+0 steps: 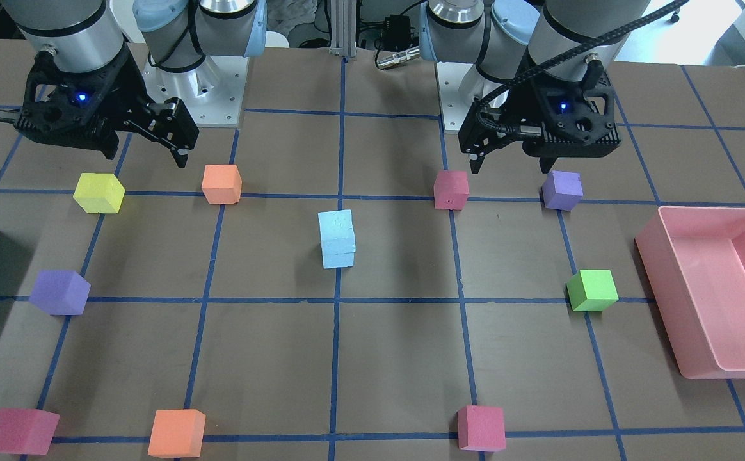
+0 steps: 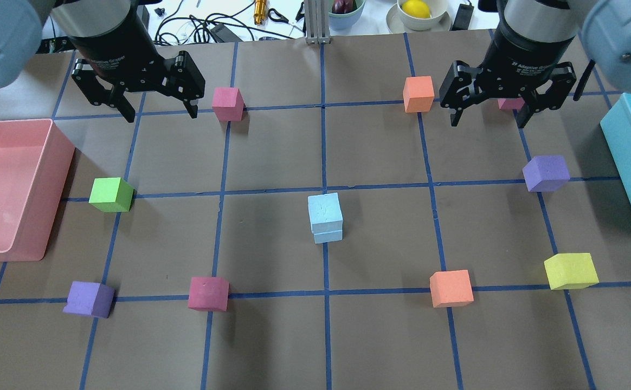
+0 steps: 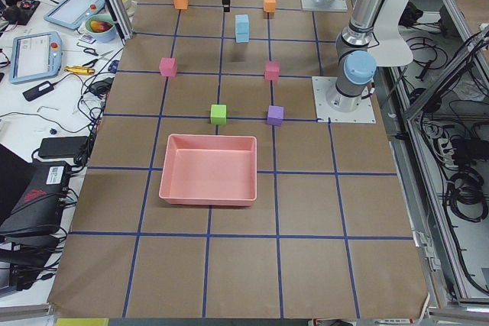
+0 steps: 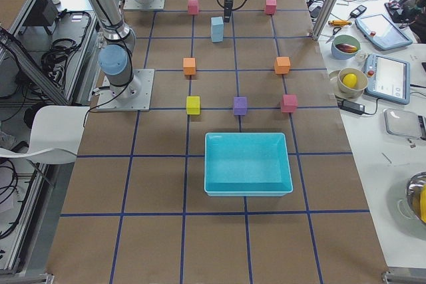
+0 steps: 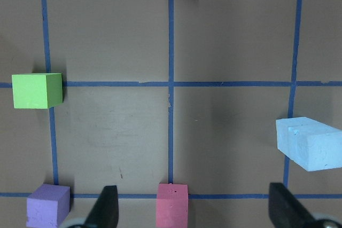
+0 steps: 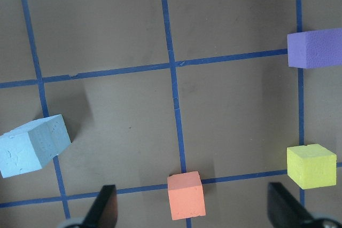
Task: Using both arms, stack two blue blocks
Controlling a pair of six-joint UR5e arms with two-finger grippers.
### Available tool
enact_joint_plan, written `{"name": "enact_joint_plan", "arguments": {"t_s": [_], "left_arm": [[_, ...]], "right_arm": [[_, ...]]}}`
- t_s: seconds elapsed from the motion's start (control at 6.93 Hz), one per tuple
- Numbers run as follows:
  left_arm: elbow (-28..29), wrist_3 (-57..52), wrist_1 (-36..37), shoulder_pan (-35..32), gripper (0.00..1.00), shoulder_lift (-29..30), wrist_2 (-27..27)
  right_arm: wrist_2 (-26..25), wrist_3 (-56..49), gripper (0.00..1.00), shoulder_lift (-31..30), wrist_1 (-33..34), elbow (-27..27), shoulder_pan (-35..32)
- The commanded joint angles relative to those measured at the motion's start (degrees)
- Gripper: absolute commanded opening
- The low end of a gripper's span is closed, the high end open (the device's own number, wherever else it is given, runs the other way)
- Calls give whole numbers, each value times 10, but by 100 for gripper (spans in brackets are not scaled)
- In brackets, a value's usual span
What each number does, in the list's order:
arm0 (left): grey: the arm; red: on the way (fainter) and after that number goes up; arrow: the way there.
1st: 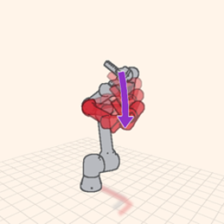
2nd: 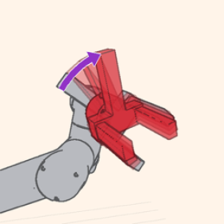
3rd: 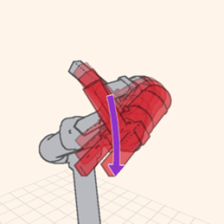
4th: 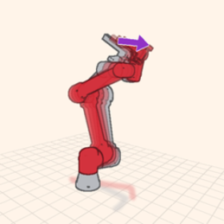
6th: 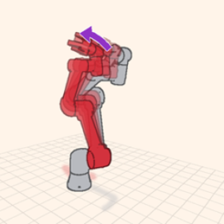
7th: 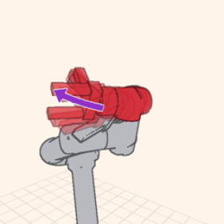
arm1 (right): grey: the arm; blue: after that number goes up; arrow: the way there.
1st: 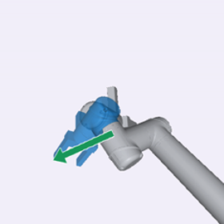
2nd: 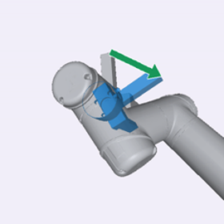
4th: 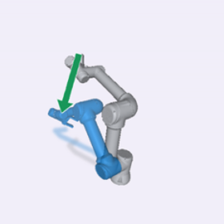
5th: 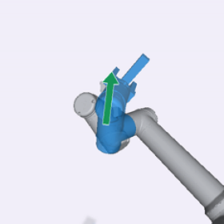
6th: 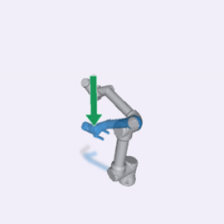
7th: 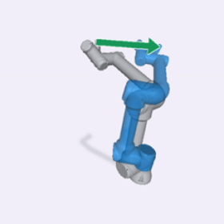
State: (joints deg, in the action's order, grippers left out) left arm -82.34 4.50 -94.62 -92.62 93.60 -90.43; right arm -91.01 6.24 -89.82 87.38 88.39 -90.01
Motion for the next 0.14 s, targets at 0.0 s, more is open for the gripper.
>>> {"name": "enact_joint_plan", "arguments": {"t_s": [0.0], "left_arm": [[1,2,-3,0,100,-1,1]], "right_arm": [[1,0,100,0,-4,0,7]]}}
